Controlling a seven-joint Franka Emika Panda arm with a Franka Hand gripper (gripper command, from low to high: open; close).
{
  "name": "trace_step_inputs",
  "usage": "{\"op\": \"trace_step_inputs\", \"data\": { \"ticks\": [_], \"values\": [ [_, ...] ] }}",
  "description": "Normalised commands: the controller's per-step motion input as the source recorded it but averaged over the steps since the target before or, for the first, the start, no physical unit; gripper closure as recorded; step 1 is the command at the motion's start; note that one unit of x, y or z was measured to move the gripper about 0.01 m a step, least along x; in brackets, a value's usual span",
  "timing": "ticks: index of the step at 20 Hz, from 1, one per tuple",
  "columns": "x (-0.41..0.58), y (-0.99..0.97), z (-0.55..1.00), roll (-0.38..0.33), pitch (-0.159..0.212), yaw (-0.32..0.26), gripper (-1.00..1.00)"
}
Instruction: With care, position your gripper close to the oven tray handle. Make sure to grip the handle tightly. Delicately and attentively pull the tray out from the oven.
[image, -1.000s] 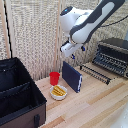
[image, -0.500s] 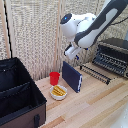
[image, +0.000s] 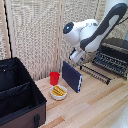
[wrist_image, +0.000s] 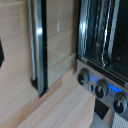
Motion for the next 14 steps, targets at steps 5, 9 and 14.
{"op": "trace_step_inputs", "data": {
  "ticks": [5, 9, 14],
  "values": [
    [0.000, -0.54, -0.12, -0.219, 0.000, 0.138, -1.00],
    [-0.006, -0.54, -0.03, -0.253, 0.000, 0.107, -1.00],
    [-0.015, -0.66, -0.11, -0.238, 0.000, 0.075, -1.00]
  ]
}}
